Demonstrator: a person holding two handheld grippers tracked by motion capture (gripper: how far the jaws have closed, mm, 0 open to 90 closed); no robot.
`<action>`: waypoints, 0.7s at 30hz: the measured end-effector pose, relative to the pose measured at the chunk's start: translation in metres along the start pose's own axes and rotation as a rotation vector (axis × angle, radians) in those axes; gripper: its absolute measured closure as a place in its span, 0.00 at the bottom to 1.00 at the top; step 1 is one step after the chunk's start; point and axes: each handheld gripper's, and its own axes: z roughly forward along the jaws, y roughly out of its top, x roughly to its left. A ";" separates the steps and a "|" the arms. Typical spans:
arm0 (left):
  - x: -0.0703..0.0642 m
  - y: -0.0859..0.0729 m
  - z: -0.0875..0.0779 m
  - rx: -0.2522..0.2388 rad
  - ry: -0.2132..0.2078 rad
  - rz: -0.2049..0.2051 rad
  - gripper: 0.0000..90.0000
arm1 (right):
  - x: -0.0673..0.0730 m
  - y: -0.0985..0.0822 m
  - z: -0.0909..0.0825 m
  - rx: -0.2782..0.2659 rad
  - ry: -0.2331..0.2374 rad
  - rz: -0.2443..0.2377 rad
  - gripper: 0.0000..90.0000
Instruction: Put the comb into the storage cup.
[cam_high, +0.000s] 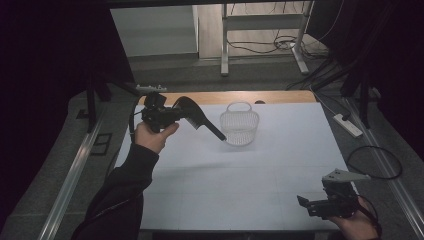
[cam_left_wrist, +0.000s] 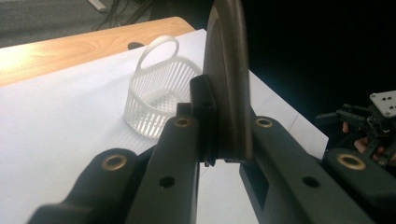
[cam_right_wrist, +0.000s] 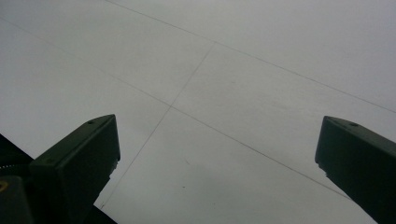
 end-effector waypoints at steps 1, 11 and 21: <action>0.000 0.001 0.000 -0.002 0.002 0.000 0.96 | 0.000 0.000 0.000 0.000 0.000 0.000 0.00; 0.002 0.012 0.003 -0.014 0.010 -0.004 0.96 | -0.001 -0.001 -0.001 -0.009 0.000 0.011 0.01; 0.004 0.019 0.006 -0.024 0.022 -0.003 0.96 | -0.001 -0.001 -0.002 -0.015 -0.004 0.013 0.01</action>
